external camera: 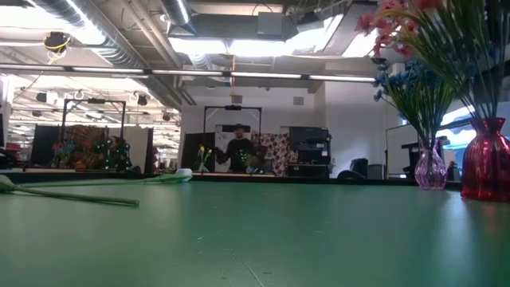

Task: Sort flowers into vase by color
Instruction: Put the pink flowers into the red vase

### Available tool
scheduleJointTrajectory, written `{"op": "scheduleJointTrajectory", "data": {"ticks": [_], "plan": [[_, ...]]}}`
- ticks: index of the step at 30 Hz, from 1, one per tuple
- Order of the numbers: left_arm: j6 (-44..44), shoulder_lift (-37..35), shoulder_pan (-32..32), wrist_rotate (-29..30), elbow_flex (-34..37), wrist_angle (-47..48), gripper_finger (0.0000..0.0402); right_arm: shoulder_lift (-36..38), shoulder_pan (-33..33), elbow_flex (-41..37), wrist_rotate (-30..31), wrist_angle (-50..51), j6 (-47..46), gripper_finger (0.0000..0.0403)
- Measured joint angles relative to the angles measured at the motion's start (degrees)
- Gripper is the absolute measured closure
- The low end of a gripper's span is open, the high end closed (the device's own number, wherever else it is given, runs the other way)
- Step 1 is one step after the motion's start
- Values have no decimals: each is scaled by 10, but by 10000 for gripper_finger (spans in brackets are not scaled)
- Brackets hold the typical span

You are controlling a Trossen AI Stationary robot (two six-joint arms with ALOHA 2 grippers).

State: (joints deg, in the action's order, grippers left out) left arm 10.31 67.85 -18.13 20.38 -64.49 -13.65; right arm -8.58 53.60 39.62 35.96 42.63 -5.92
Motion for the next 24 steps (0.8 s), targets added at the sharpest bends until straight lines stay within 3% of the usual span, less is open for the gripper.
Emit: {"op": "scheduleJointTrajectory", "data": {"ticks": [6, 18, 24], "plan": [[-3, 0, 0, 0, 0, 0, 240, -1, 0, -4, 26, 19, -60, 365], [1, 0, 0, -1, 0, 47, 240, -23, 0, 29, 35, 31, -39, 193], [11, 0, 5, -7, 0, 66, 240, -53, 0, 60, 14, 169, -147, 128]]}}
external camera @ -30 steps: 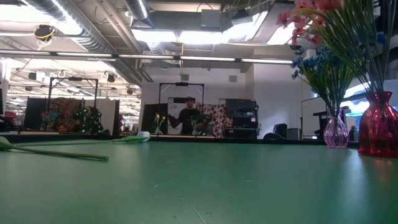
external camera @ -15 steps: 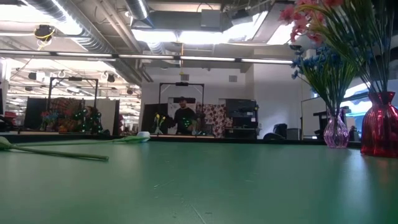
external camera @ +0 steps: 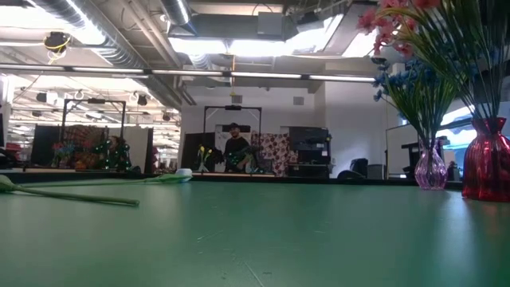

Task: Sort flowers into vase by color
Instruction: Put the pink flowers into the red vase

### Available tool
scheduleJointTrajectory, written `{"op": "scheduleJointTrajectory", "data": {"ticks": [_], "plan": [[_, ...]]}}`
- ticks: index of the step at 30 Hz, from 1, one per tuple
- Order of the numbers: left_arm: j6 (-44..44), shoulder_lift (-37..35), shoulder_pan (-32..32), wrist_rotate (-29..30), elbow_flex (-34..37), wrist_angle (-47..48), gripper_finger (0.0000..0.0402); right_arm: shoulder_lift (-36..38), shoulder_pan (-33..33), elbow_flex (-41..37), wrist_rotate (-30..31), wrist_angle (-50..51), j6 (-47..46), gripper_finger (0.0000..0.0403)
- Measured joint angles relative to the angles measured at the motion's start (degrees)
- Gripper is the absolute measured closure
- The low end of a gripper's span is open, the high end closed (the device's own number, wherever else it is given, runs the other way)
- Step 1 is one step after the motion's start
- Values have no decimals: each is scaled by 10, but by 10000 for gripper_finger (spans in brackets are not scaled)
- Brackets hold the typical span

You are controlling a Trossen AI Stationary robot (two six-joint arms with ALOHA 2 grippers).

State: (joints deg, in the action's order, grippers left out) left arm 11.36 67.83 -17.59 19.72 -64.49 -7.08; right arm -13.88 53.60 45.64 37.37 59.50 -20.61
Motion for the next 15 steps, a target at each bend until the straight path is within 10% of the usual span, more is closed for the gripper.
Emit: {"op": "scheduleJointTrajectory", "data": {"ticks": [15], "plan": [[13, -16, 57, -107, 0, 122, 240, -48, 0, 39, -173, 194, -217, 93]]}}
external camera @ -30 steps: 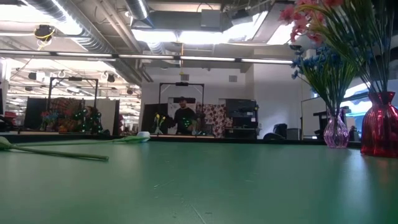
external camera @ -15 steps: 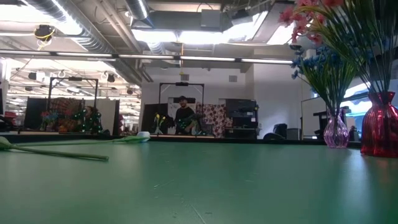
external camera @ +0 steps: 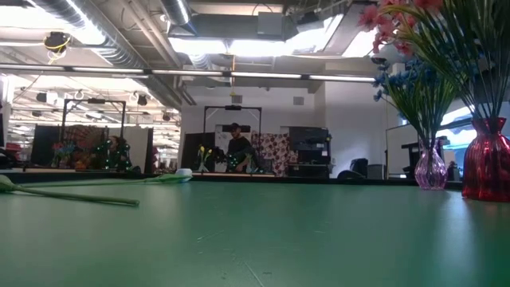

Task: Sort flowers into vase by color
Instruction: Put the pink flowers into the red vase, then put the top white flower into the transparent vase

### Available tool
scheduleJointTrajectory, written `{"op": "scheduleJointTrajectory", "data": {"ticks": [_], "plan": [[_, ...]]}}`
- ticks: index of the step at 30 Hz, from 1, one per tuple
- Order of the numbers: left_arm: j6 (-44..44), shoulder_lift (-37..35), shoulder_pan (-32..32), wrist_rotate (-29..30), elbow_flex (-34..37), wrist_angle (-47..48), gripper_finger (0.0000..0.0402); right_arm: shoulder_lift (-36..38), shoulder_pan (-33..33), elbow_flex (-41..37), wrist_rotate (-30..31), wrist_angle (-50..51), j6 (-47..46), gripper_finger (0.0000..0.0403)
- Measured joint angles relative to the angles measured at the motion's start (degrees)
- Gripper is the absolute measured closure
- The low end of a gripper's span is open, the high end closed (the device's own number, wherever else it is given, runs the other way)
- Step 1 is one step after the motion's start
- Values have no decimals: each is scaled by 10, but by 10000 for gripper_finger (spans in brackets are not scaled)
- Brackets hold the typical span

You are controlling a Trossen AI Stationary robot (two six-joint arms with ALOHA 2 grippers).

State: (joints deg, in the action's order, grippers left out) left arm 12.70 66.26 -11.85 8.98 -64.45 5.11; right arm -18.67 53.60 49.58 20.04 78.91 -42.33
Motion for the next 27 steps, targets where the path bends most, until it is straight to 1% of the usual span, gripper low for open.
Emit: {"op": "scheduleJointTrajectory", "data": {"ticks": [2, 3, 6, 9, 14, 17, 20, 22, 25, 27], "plan": [[-14, 1, 22, -43, 0, 0, 240, 1, 0, 0, -9, 10, -25, 93], [-16, 1, 32, -55, 0, 0, 240, 1, 0, 0, -13, 15, -28, 93], [-17, 0, 62, -76, 12, 0, 240, 1, 0, 0, -7, 31, -47, 93], [-13, 0, 87, -113, 27, 1, 240, -1, 0, 7, -23, 46, -54, 93], [8, 0, 106, -151, 64, -14, 240, -7, 0, 41, -46, 81, -86, 93], [19, -13, 113, -162, 83, -15, 240, -11, 0, 57, -80, 114, -119, 93], [20, -39, 114, -161, 98, -17, 240, -10, 0, 69, -102, 113, -132, 93], [19, -56, 107, -161, 102, -18, 240, -12, 0, 82, -132, 111, -143, 96], [18, -88, 92, -162, 112, -17, 240, -15, 0, 111, -182, 111, -181, 110], [17, -106, 80, -162, 118, -18, 240, -15, 0, 141, -194, 112, -222, 125]]}}
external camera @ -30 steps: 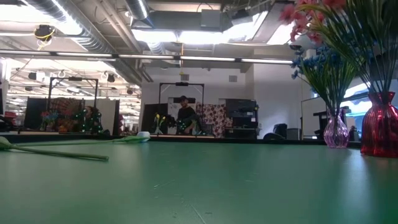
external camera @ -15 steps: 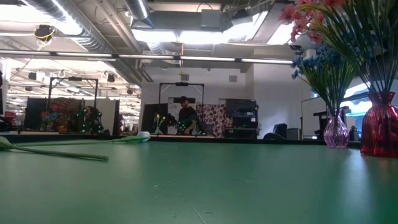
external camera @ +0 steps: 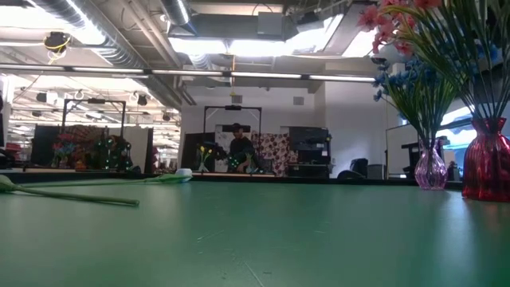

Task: Sort flowers into vase by color
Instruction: Put the top white flower into the transparent vase

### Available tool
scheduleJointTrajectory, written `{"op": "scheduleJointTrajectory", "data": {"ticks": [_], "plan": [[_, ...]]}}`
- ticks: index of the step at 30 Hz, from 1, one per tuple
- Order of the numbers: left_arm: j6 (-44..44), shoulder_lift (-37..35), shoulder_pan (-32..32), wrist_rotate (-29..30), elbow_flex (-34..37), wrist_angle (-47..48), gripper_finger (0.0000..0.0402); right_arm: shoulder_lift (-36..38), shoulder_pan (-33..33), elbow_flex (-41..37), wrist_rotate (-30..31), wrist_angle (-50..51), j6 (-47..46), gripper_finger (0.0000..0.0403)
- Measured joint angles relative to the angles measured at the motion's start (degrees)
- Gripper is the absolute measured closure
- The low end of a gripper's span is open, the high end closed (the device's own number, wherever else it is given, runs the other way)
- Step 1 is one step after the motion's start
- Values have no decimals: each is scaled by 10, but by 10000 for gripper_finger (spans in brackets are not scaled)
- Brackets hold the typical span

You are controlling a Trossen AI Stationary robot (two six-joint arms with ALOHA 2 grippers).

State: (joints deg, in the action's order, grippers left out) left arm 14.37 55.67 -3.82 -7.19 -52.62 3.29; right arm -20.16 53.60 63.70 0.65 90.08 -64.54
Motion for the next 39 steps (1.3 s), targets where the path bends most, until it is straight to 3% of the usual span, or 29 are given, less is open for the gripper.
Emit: {"op": "scheduleJointTrajectory", "data": {"ticks": [3, 7, 10, 13, 17, 21, 24, 26, 30, 33, 36, 39], "plan": [[-22, -22, -19, 0, 4, 1, 240, 0, 0, 57, 9, 0, -63, 153], [-43, -39, -37, -27, 4, -16, 240, -4, 0, 144, 70, 0, -106, 192], [-43, -40, -41, -82, 4, -34, 240, -10, 0, 204, 166, -8, -89, 221], [-7, -40, -42, -85, 4, -42, 240, -15, 1, 257, 255, -41, -12, 247], [-5, -39, -31, -15, 4, -37, 240, -16, 0, 284, 412, -143, 154, 274], [51, -35, -31, 21, 4, -30, 240, -17, 1, 260, 513, -332, 387, 292], [121, -29, -35, 21, 4, -43, 240, -24, 16, 210, 554, -515, 600, 300], [117, -22, -39, 21, 4, -72, 240, -32, 32, 171, 553, -628, 727, 304], [110, -15, -39, 36, 4, -139, 240, -47, 61, 106, 594, -824, 870, 312], [83, -18, -36, 84, 4, -144, 240, -56, 85, 72, 667, -908, 930, 318], [76, -21, -32, 209, 4, -83, 240, -74, 99, 43, 750, -974, 950, 322], [70, -21, -3, 338, 4, 40, 245, -95, 89, 30, 768, -1046, 957, 322]]}}
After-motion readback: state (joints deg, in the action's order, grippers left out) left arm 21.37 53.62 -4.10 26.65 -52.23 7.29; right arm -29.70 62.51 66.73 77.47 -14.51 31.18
